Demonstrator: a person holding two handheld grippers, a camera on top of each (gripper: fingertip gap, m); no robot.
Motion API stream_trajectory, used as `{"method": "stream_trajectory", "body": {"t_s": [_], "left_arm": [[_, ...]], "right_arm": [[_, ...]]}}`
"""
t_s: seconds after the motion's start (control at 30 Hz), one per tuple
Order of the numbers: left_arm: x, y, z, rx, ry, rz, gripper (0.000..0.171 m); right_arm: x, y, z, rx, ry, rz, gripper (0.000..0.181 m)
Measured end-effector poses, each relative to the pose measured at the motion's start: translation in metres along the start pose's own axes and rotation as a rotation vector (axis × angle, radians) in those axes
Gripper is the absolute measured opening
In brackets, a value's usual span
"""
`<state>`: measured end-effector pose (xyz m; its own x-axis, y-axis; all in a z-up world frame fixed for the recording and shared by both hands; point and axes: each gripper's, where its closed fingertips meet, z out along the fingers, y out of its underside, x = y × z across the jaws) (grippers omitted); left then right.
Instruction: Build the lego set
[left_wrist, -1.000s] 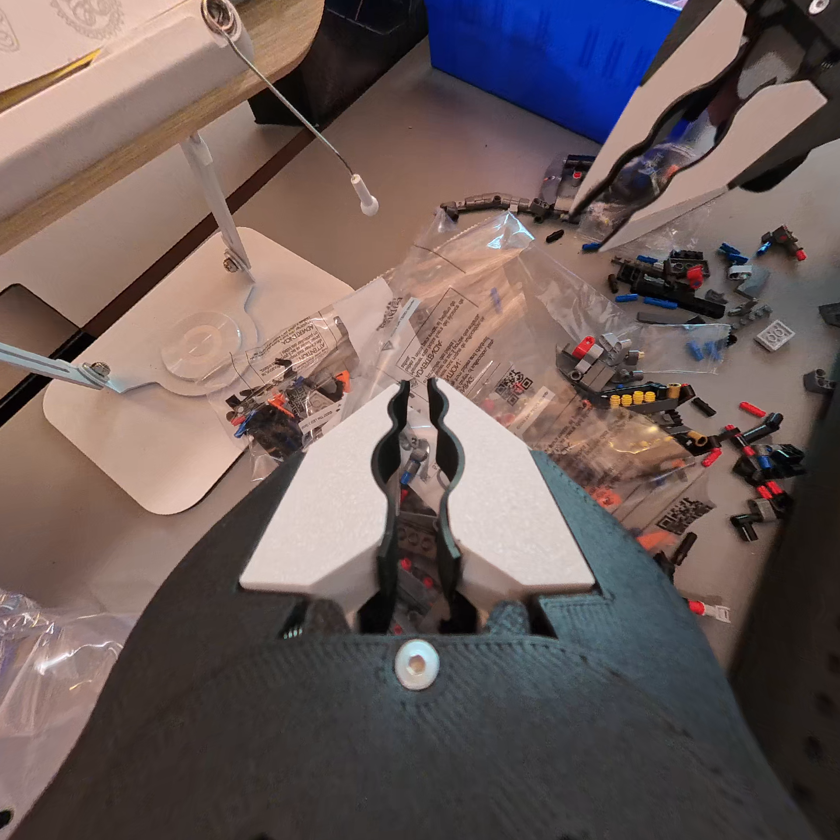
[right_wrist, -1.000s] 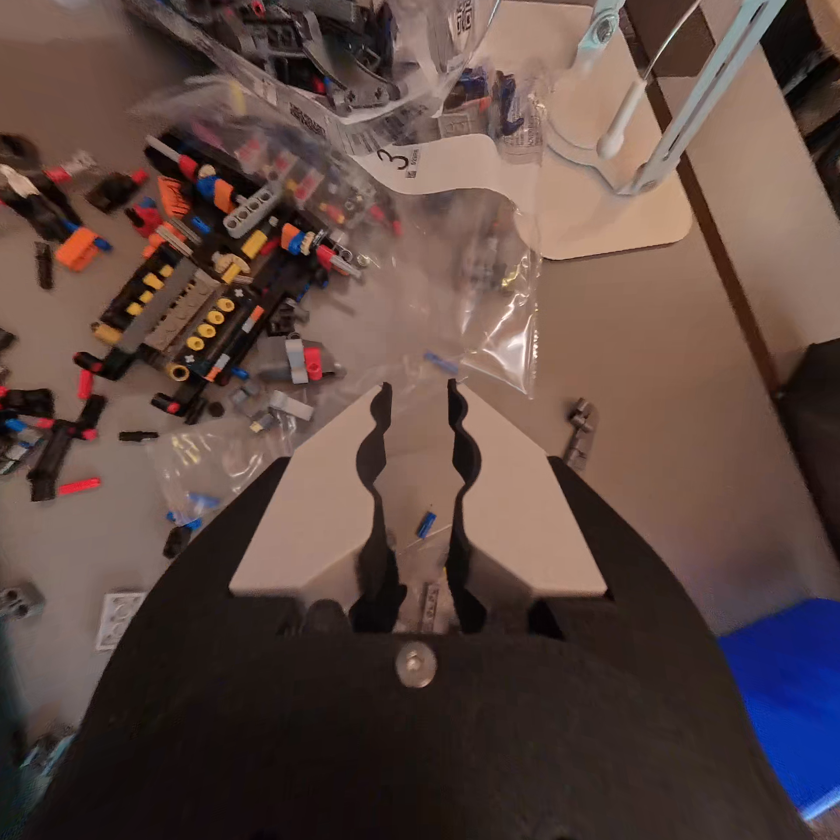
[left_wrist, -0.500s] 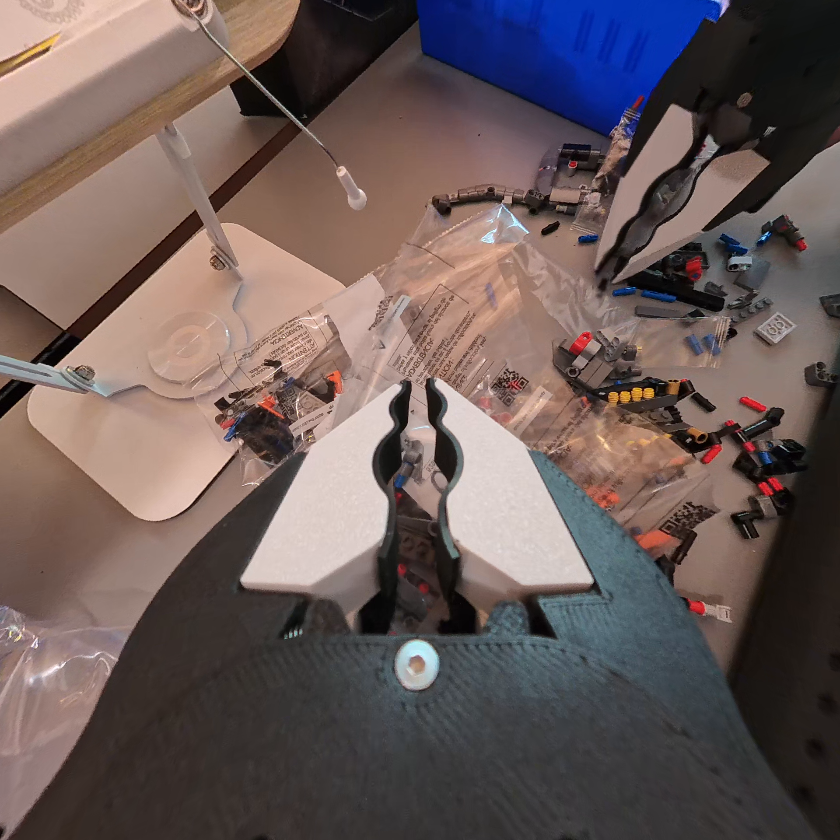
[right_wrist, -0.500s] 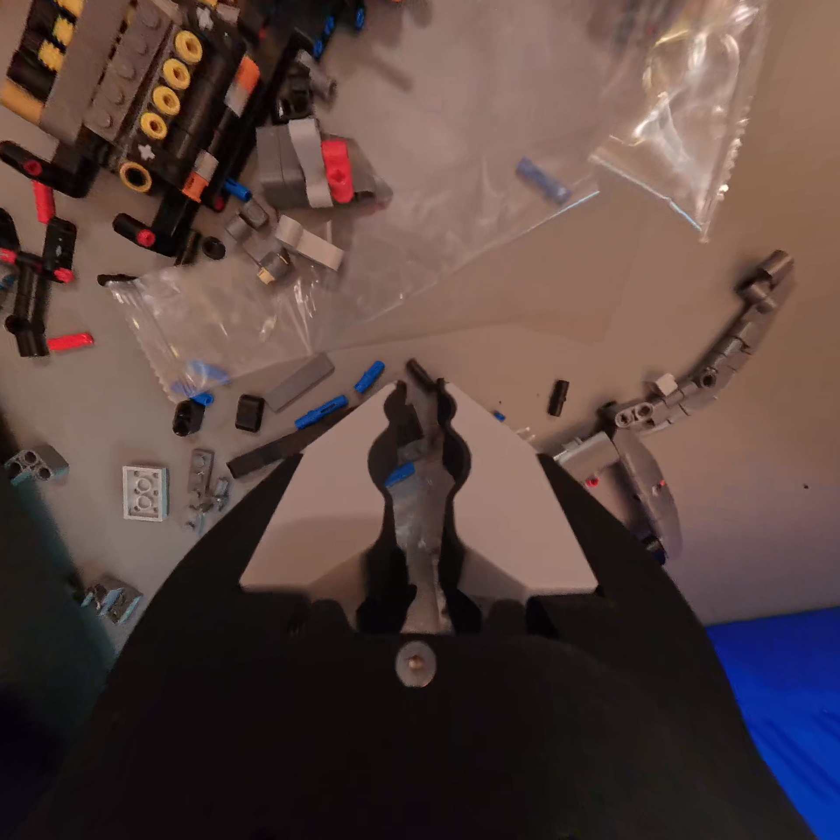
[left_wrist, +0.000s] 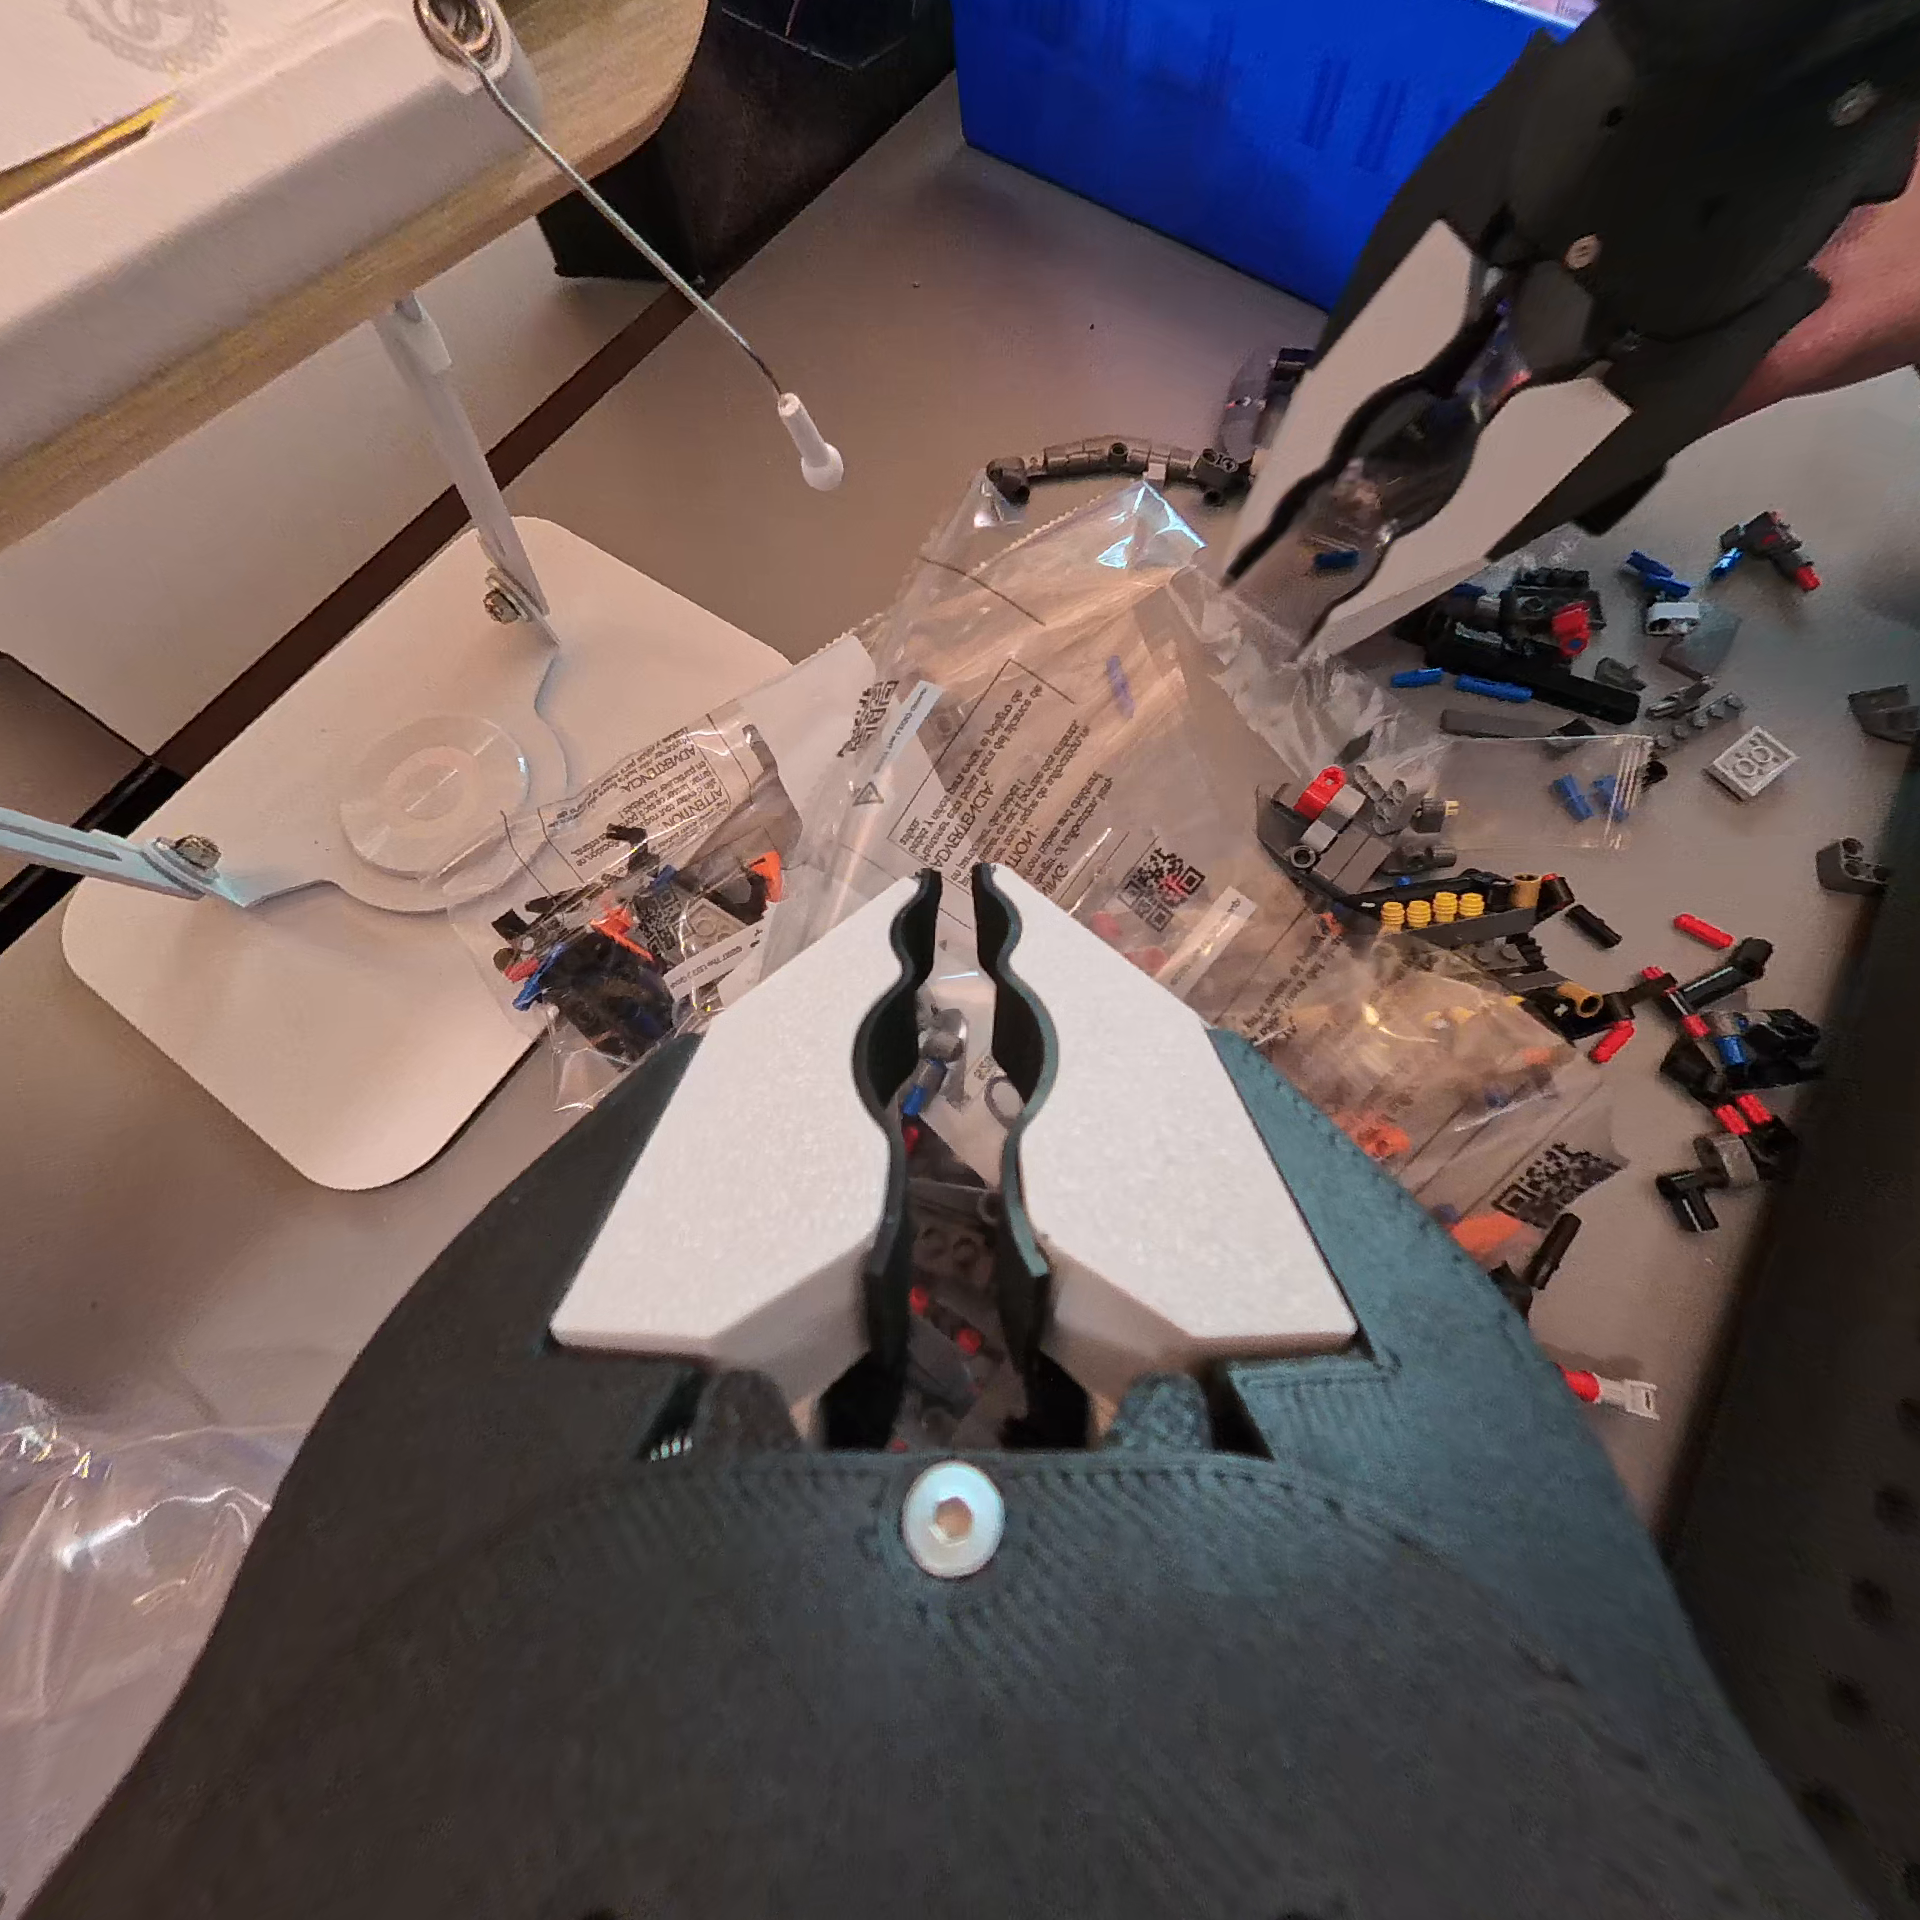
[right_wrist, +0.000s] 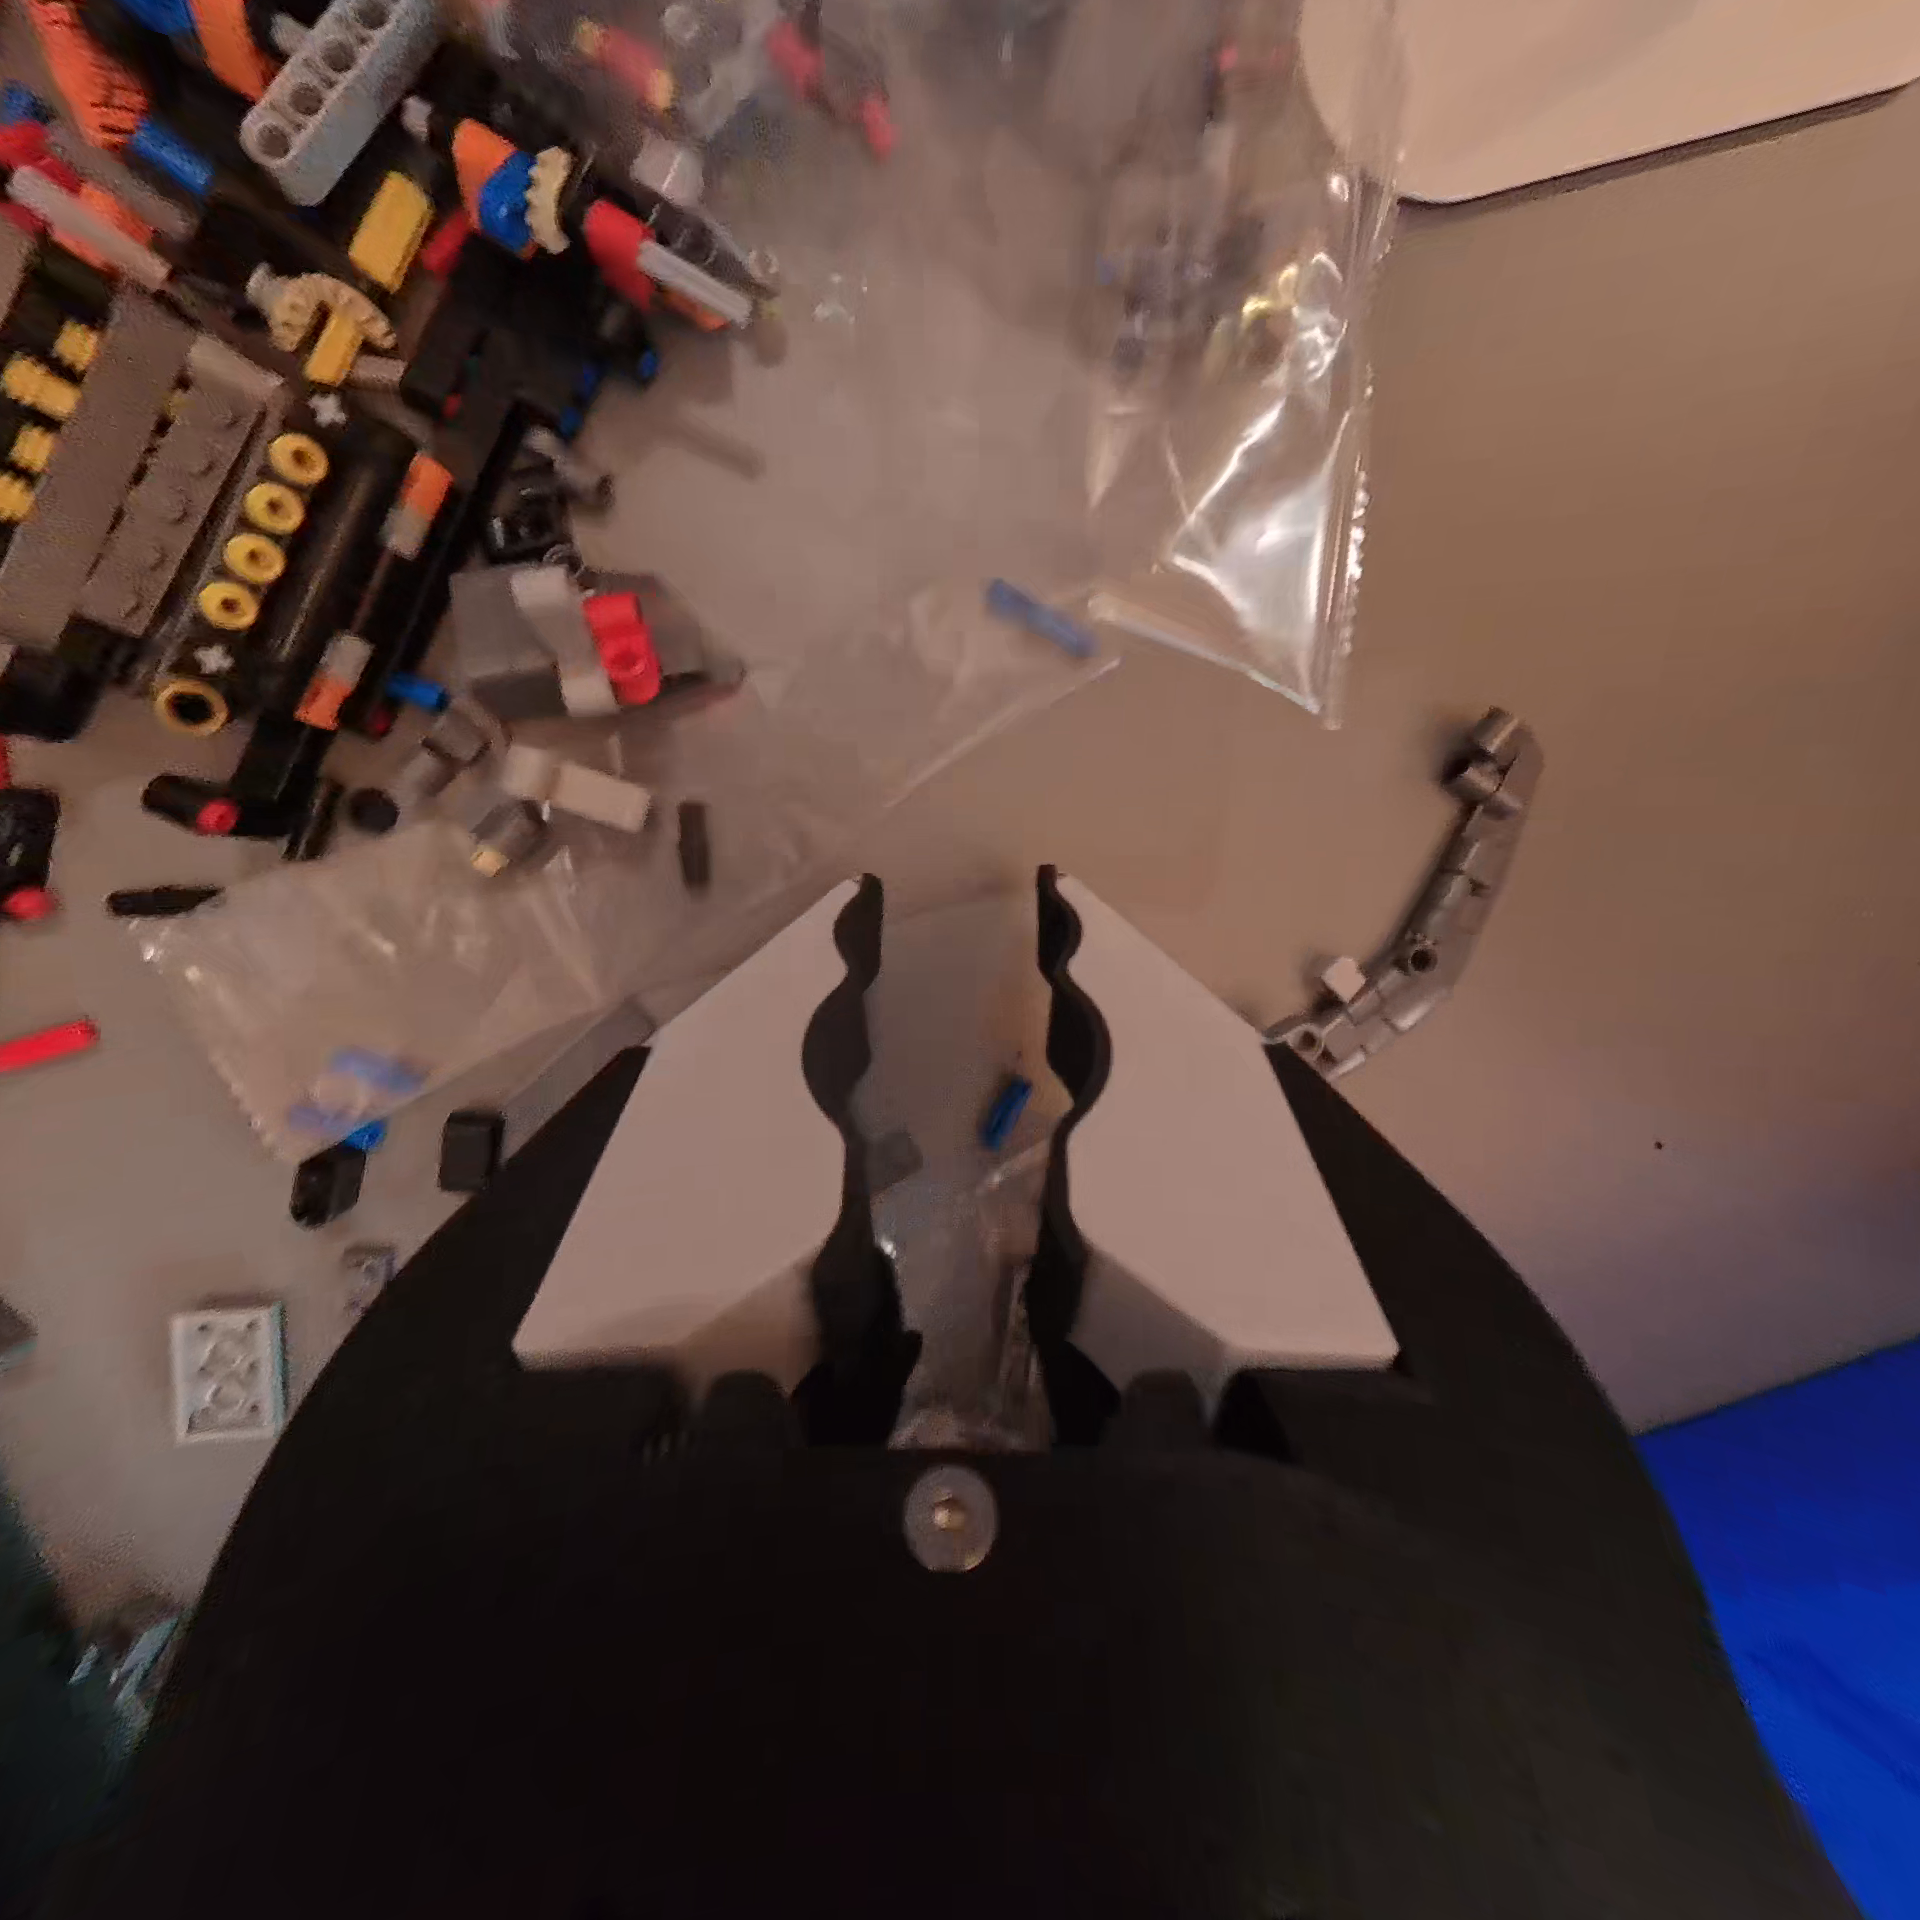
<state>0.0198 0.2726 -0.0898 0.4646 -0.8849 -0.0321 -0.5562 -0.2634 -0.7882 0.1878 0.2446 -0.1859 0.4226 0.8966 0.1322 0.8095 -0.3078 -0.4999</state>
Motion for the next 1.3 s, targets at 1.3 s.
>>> {"method": "stream_trajectory", "body": {"t_s": [1.3], "left_arm": [[-0.002,-0.004,-0.004,0.022,-0.003,-0.009,0.0]], "right_arm": [[-0.027,-0.17,-0.034,0.416,0.125,-0.119,0.002]]}}
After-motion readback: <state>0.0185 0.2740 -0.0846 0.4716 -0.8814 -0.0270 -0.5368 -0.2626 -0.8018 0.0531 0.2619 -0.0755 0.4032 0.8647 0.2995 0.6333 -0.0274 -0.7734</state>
